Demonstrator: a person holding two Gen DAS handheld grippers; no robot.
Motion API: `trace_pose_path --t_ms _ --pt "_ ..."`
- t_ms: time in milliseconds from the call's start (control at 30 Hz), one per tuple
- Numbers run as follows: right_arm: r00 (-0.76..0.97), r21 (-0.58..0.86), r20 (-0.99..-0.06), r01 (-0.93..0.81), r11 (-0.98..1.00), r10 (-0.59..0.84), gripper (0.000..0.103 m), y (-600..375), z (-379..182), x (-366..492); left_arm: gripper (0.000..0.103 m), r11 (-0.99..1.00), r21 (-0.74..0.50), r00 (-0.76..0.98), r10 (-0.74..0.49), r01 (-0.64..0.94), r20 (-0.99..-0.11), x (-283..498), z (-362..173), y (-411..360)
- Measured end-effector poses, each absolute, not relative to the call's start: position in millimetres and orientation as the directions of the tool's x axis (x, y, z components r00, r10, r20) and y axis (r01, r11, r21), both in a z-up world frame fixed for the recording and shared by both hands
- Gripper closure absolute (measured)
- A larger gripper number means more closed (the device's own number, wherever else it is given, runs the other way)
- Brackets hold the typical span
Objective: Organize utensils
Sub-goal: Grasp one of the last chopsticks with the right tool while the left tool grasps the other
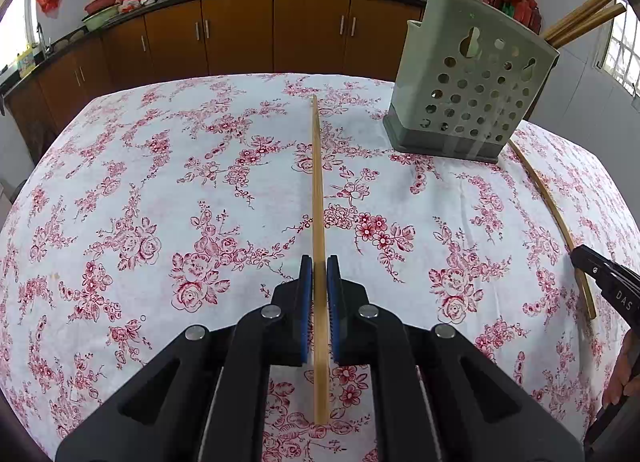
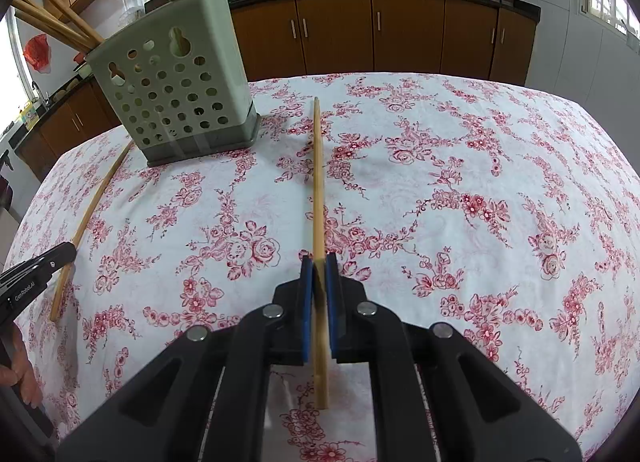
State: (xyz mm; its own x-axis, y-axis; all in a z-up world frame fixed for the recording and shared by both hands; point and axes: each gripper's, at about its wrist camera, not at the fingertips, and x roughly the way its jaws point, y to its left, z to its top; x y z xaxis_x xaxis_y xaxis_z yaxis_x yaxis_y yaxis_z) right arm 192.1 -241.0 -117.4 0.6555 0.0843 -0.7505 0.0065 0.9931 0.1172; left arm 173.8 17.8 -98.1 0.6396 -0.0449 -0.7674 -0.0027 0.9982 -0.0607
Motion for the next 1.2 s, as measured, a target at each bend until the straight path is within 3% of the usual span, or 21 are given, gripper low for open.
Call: trace_pose_path --t_ms 833,967,1200 --pt "0.655 0.113 -0.751 0.006 0.994 0.082 0.095 -240.5 -117.9 193.1 0.093 0.998 -0.060 0.640 -0.046 -0.001 -0.767 173.3 -97.7 17.1" --pt "0.646 0.103 -0.760 0.010 0.995 0.073 0.095 -239.1 -117.4 190.7 0.092 0.998 0.028 0.637 -0.009 0.048 -0.771 170.8 -98.4 6.3" --pt "0.643 0.118 -0.759 -0.013 0.993 0.098 0.095 -240.8 -115.9 183.8 0.093 0.998 0.015 0.637 -0.022 0.053 -0.771 166.2 -98.7 8.4"
